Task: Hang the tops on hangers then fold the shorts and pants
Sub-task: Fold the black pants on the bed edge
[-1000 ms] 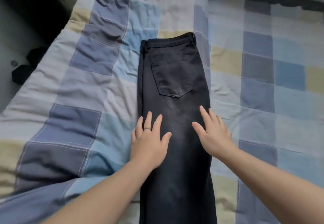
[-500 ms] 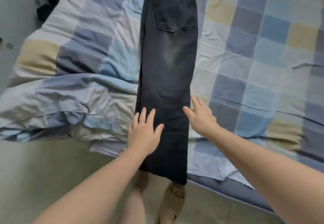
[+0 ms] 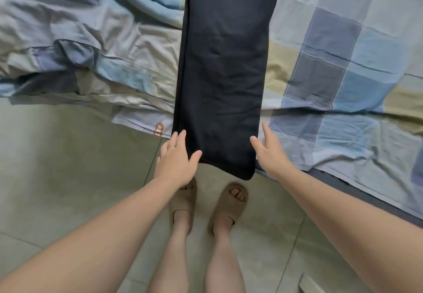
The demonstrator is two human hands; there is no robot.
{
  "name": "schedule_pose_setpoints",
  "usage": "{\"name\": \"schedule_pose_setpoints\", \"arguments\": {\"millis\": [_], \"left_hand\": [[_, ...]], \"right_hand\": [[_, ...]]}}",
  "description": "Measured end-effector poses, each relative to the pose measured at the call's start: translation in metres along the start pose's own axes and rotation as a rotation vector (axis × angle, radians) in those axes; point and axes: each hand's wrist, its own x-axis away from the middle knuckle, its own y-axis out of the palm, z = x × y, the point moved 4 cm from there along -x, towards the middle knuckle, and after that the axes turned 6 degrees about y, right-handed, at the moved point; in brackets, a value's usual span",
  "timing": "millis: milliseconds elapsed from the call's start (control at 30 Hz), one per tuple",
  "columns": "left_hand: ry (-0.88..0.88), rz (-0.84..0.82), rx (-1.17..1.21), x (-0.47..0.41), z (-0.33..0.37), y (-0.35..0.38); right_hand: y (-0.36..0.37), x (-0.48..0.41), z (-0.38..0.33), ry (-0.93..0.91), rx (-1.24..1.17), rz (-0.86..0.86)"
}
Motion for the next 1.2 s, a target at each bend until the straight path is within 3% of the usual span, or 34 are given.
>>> {"name": "schedule_pose_setpoints", "arguments": {"millis": [267,433,733,933,1200], "left_hand": [[-0.045,0.245,0.242,-0.046,-0.033,0.005],[-0.014,0.069,0.312,-0.05,-0.045,0.01],[-0.077,-0.184,0.464,0.034,-0.058,0.06],[-0.252,-0.173,0.729,0.091,-0.06,0.048],[-0.305,-0.105,0.743,0.168,-0.04,-0.015]], "right_hand": [[0.033,-0.029,0.032,0.097,-0.281,0.147],[0.057,-0.024,0.035,0.089,-0.439,0.085],[0.072,0.029,0.038,0.112,-0.408,0.04],[0.069,0.102,0.071,0.29,-0.41,0.038],[0.054,0.214,0.054,0.372,-0.659,0.036]]}}
